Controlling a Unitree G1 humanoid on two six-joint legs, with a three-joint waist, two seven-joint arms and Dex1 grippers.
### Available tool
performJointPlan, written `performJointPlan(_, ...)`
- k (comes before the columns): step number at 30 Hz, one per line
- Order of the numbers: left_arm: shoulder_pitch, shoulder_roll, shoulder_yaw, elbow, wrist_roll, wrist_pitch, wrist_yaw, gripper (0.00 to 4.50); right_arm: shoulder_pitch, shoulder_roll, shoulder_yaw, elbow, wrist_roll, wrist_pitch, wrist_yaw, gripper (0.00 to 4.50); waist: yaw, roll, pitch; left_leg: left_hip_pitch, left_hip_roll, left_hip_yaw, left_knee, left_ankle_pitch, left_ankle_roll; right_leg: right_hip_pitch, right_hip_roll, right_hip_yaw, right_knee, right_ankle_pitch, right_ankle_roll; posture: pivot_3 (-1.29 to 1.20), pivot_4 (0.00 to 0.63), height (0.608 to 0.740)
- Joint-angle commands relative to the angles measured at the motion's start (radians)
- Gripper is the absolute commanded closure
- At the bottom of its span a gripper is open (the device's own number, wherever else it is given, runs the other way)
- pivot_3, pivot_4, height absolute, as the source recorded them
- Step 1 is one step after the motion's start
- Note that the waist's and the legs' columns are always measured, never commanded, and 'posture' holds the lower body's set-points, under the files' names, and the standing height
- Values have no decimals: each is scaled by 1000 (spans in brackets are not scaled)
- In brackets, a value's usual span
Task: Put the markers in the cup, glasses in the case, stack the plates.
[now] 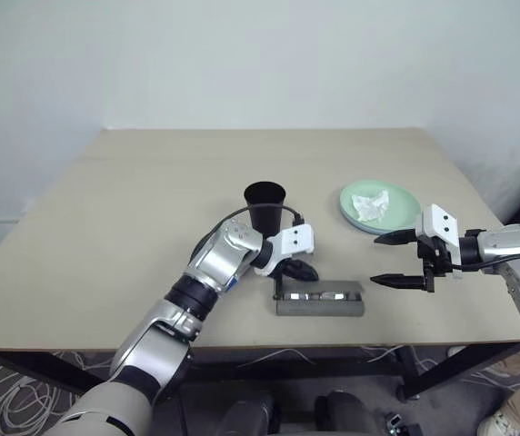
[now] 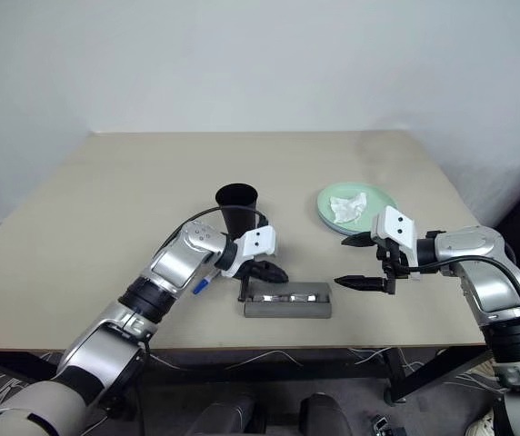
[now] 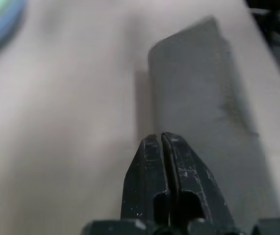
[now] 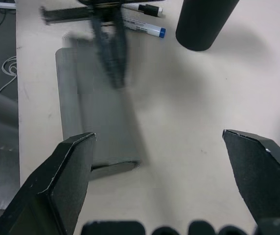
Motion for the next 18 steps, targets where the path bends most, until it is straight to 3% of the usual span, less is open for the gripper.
performJointPlan(1, 12, 24, -9, -90, -14, 28, -14, 4481, -28, -1, -17, -15, -1, -14, 2, 0, 0, 0, 0, 0, 0, 0, 0, 0, 0, 0, 0, 0, 0, 0, 0, 0, 0, 739)
performJointPlan(11, 3, 38, 43, -121, -28, 61, 41, 4481, -28, 1, -19, -15, -2, -12, 5, 0, 0, 0, 0, 0, 0, 0, 0, 0, 0, 0, 0, 0, 0, 0, 0, 0, 0, 739)
performJointPlan(18, 70, 164, 126, -316, -105, 277, 41, 4481, -23, 4, -24, -30, 4, -1, -1, 0, -1, 0, 0, 1, 0, 0, -2, 0, 0, -1, 0, 0, 0, 0, 0, 0, 0, 739)
